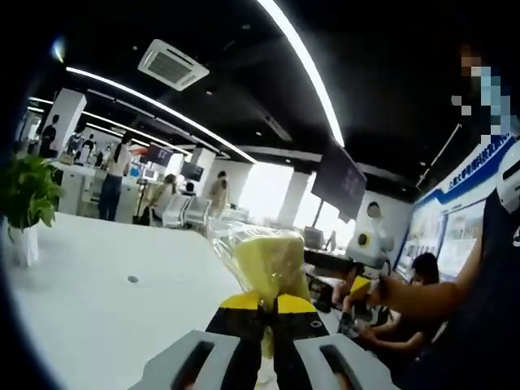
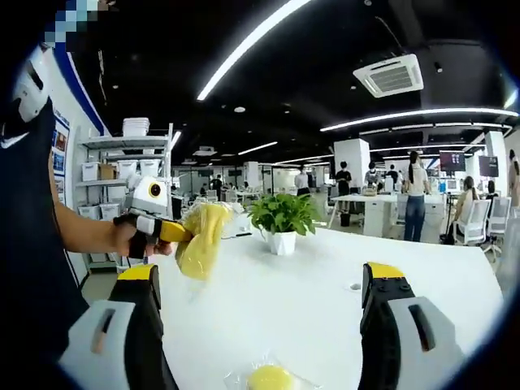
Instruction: Compare the silicone blocks by pressing each to a similar depth, holding the contact briefly, and releasing to observe deformation and rebound differences across the visible hardness samples.
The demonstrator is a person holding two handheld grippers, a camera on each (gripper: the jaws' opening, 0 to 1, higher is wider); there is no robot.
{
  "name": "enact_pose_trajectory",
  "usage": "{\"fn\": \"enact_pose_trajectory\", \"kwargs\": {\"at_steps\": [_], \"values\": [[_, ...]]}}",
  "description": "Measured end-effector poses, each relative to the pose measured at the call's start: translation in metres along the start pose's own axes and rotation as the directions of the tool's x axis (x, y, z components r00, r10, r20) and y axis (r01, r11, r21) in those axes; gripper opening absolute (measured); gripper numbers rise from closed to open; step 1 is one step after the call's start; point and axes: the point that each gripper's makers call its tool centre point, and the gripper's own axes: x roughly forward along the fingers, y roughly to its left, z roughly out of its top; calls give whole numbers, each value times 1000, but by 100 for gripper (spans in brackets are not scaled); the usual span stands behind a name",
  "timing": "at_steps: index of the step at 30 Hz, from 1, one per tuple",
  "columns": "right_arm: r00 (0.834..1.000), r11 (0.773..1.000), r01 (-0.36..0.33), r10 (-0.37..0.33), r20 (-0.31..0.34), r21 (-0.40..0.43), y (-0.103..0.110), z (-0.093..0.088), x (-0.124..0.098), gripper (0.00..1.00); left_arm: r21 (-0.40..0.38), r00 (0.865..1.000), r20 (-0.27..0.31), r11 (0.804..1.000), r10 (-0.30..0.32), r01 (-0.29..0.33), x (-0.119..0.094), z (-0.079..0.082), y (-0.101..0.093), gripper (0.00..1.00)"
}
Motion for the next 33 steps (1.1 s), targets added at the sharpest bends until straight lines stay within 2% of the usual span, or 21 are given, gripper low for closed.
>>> {"fn": "enact_pose_trajectory", "kwargs": {"at_steps": [1,3,9,11,15,24,29,31,32,33], "values": [[1000,1000,18,-18,-4,4,-3,-4,-4,96,-26,1000,5,1000,0,0,0,0,2,1],[999,999,44,-44,-8,30,-8,-13,-16,96,-26,1000,2,1000,4,-4,1,-2,5,1],[990,992,129,-128,-61,15,-16,-46,-50,96,-32,1000,-22,999,17,-18,2,-8,11,1],[987,988,151,-149,-58,39,-18,-54,-63,96,-32,999,-32,999,22,-23,3,-12,14,1],[979,982,189,-186,-76,27,-22,-68,-83,96,-22,998,-56,999,27,-28,4,-20,20,1],[968,970,240,-236,-84,42,-27,-88,-103,96,43,995,-70,997,73,-70,6,-33,36,0],[964,967,253,-248,-94,45,-24,-93,-105,96,4,993,-91,997,76,-76,6,-44,46,0],[963,966,256,-251,-96,43,-24,-95,-107,96,-43,991,-109,995,81,-86,6,-51,52,0],[963,965,259,-254,-96,42,-24,-97,-108,96,-95,986,-141,990,89,-103,5,-60,58,0],[962,965,260,-255,-95,43,-25,-98,-109,96,-114,982,-163,987,95,-115,5,-65,62,0]]}}
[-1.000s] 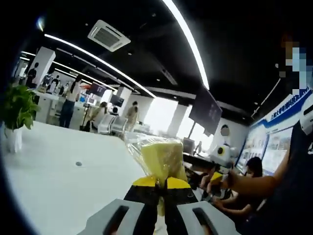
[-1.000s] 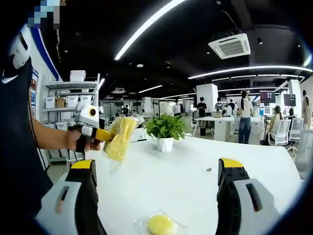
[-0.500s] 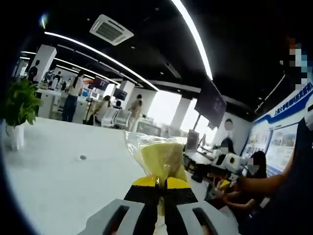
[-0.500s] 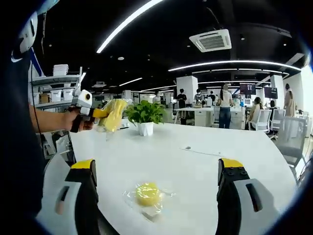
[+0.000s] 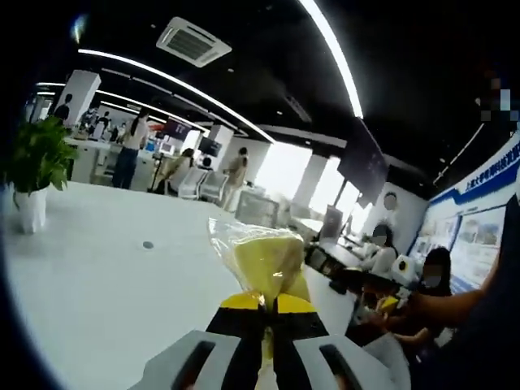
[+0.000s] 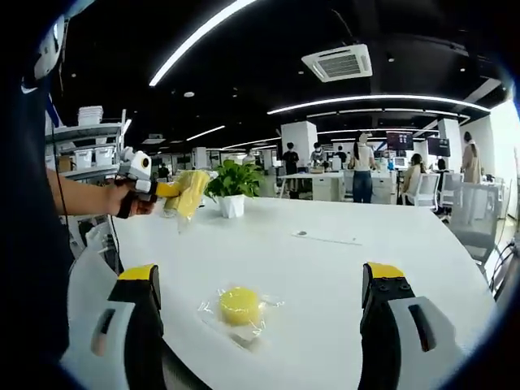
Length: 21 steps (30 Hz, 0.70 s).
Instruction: Compare the silicone blocks by pressing each to a similar depth, holding the contact briefly, and releasing to observe deformation and rebound differences across the visible hardness samples.
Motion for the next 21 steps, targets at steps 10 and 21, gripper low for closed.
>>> {"fn": "enact_pose_trajectory", "kwargs": {"at_steps": [10,21], "values": [[999,1000,19,-19,-29,2,-4,-11,-6,96,-59,991,-111,995,70,-77,9,-41,30,0],[999,1000,24,-24,-27,1,-5,-22,-12,96,-185,959,-252,966,133,-182,15,-94,69,0]]}}
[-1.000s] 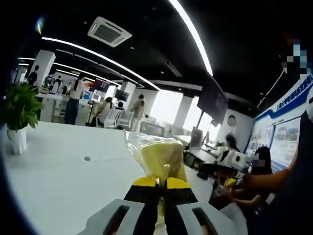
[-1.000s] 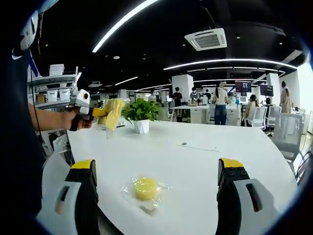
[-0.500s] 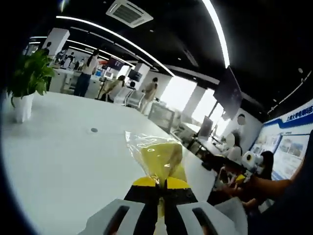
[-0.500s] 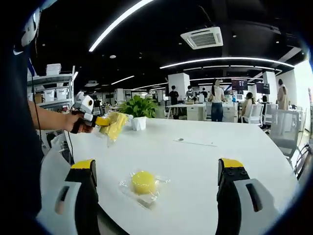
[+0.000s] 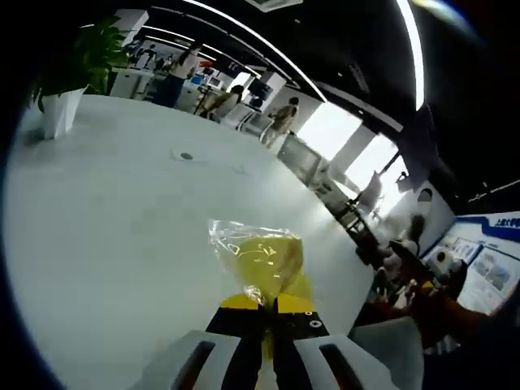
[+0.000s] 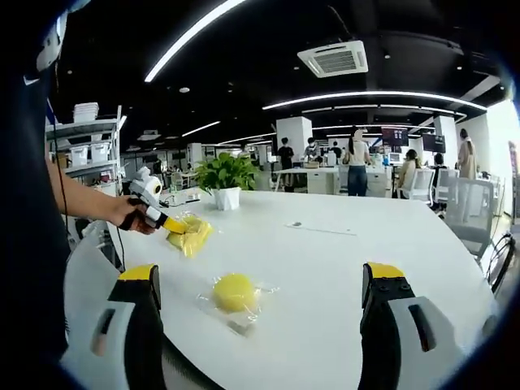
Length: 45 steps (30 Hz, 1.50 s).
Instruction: Compare the silicone blocks by pressing each to a similar depth, holding the contact briefly, and releasing to observe deformation and rebound differences across the visible hardness samples.
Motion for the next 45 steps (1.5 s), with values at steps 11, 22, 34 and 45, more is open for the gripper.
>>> {"fn": "enact_pose_trajectory", "kwargs": {"at_steps": [11,22,34,45], "values": [[999,1000,7,-8,-36,-28,-4,-26,-7,97,-106,997,-75,993,35,-43,6,-19,21,1],[996,999,31,-33,-79,-32,-12,-49,-19,96,-217,992,-116,973,50,-75,10,-31,42,1],[993,999,38,-38,-114,1,-15,-62,-22,96,-252,982,-180,962,63,-108,20,-47,54,2],[989,999,33,-31,-146,5,-12,-68,-23,97,-210,970,-222,966,103,-151,21,-56,70,2]]}}
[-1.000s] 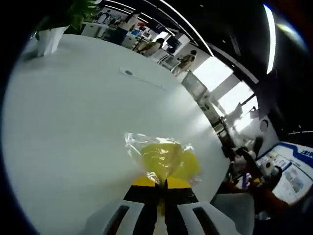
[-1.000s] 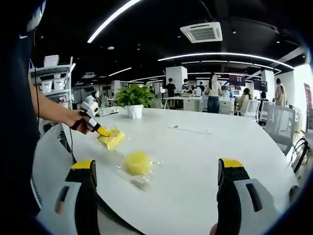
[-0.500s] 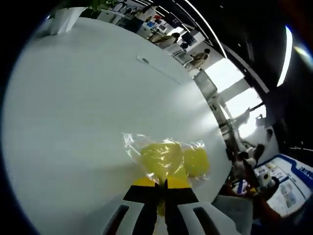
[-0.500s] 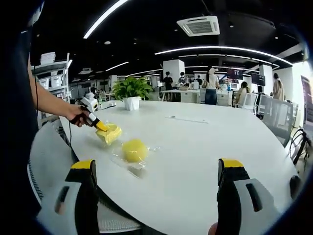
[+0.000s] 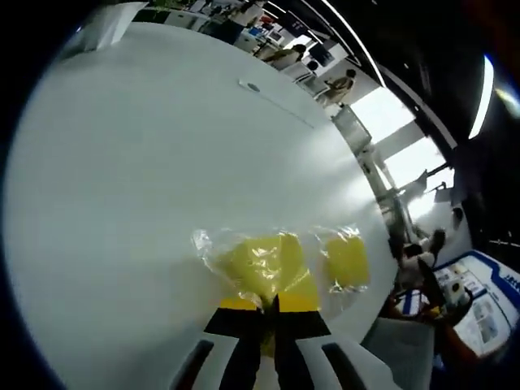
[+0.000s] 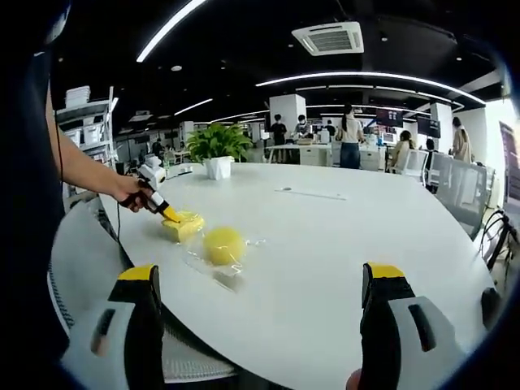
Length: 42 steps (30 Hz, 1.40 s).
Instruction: Compare the silicone blocks by pressing each to a similar depth, holding the contact briefly, and releasing to observe deformation and rebound differences across the visible hardness samples.
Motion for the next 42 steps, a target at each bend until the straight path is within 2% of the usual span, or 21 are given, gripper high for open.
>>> {"fn": "enact_pose_trajectory", "kwargs": {"at_steps": [8,19,24,25,26,27,29,32,35,39,42], "values": [[1000,1000,-4,4,-11,20,4,-5,1,97,84,1000,-16,996,23,-22,3,1,5,4],[1000,1000,1,0,-19,25,3,-7,2,97,62,1000,-14,998,22,-21,4,1,7,6],[1000,1000,-1,1,-26,16,4,-7,3,97,53,1000,5,999,-6,6,6,1,5,8],[1000,1000,-1,1,-26,18,4,-7,3,97,80,1000,18,997,-6,5,5,2,4,10],[1000,1000,-1,1,-27,22,4,-8,3,97,139,999,36,990,6,-11,5,5,7,13],[1000,1000,1,0,-31,24,3,-9,2,97,178,999,41,983,34,-41,5,4,11,19],[999,1000,2,-2,-32,26,3,-9,2,97,184,998,40,982,38,-45,4,1,10,28],[999,1000,6,-5,-39,26,2,-10,1,97,179,999,48,984,7,-15,2,0,8,30],[999,1000,8,-7,-39,25,1,-10,0,97,194,995,100,981,-24,4,-1,3,2,41],[999,1000,8,-7,-39,26,0,-10,1,97,234,989,145,972,-14,-21,-7,7,4,62],[999,1000,8,-7,-37,26,0,-9,3,97,254,985,171,967,-30,-15,-15,10,3,66]]}}
